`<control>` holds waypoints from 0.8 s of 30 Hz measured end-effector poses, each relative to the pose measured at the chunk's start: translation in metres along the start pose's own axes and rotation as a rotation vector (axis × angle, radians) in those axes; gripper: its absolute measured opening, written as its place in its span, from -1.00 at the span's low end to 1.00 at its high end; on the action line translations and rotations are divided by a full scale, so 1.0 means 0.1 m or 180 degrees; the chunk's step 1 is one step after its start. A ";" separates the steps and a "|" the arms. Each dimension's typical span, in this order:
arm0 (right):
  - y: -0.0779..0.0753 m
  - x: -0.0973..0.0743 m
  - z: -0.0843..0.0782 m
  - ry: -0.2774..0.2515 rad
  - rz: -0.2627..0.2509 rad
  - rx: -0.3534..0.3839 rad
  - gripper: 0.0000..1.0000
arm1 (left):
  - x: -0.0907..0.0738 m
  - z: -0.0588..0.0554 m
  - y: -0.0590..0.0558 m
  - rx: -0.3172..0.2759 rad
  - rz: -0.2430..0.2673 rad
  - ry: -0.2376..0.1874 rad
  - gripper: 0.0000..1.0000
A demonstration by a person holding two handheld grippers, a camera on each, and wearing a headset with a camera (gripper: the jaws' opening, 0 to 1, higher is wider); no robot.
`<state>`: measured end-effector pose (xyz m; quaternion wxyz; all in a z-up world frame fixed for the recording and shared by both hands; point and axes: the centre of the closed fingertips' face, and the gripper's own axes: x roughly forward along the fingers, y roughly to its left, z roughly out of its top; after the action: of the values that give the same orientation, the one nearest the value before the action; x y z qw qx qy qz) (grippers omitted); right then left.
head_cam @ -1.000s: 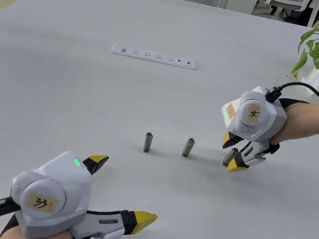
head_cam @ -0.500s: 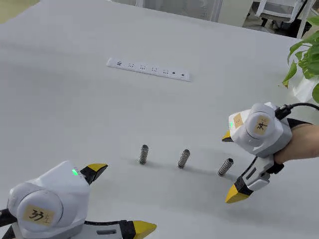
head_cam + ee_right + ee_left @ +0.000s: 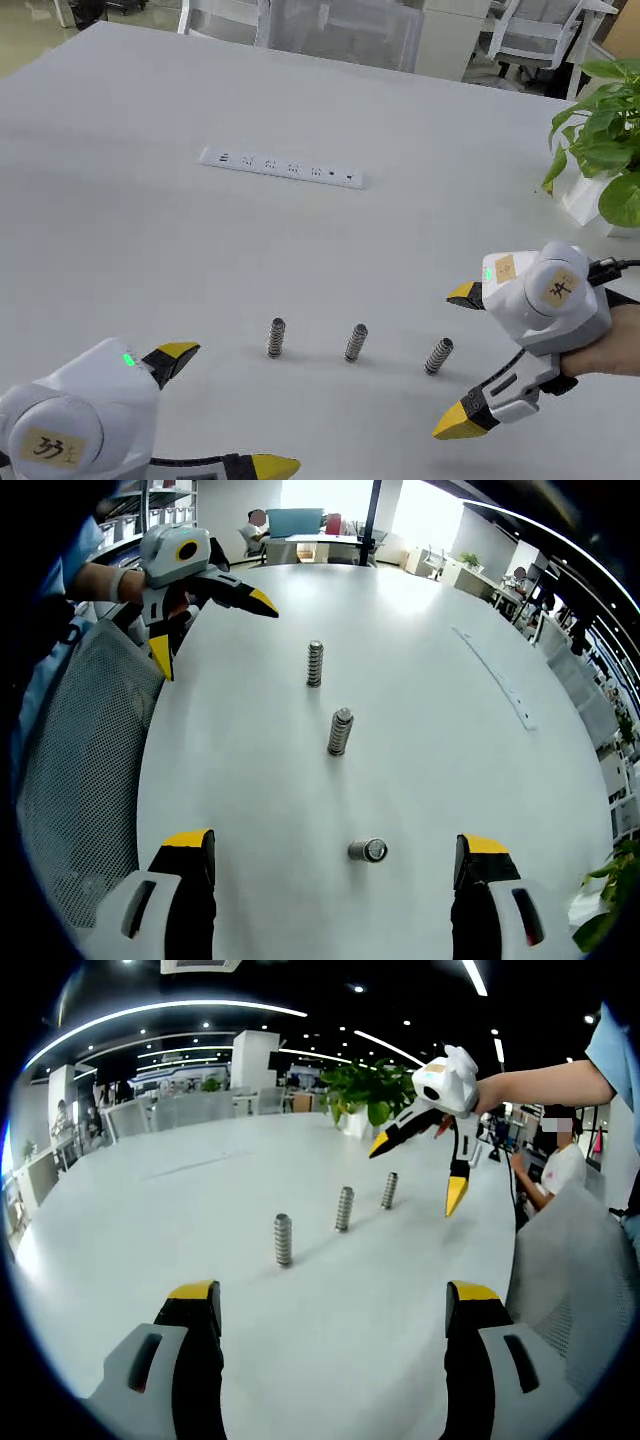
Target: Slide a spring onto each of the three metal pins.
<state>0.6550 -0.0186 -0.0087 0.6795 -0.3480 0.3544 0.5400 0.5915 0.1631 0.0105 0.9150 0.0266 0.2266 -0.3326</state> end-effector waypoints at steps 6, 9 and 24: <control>0.13 -0.09 -0.08 -0.0161 -0.0092 0.0180 0.99 | -0.02 0.00 0.01 0.0061 -0.0005 0.0022 0.83; 0.19 -0.14 -0.12 -0.0242 -0.0152 0.0269 0.99 | -0.03 0.00 0.02 0.0068 -0.0002 0.0023 0.83; 0.35 -0.46 -0.34 -0.0725 -0.0557 0.0918 0.99 | -0.08 -0.02 0.07 0.0122 0.0006 0.0071 0.83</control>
<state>0.6095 -0.0644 0.0101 0.8023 -0.2132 0.3174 0.4584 0.5896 0.1732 0.0111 0.9121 0.0481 0.2303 -0.3358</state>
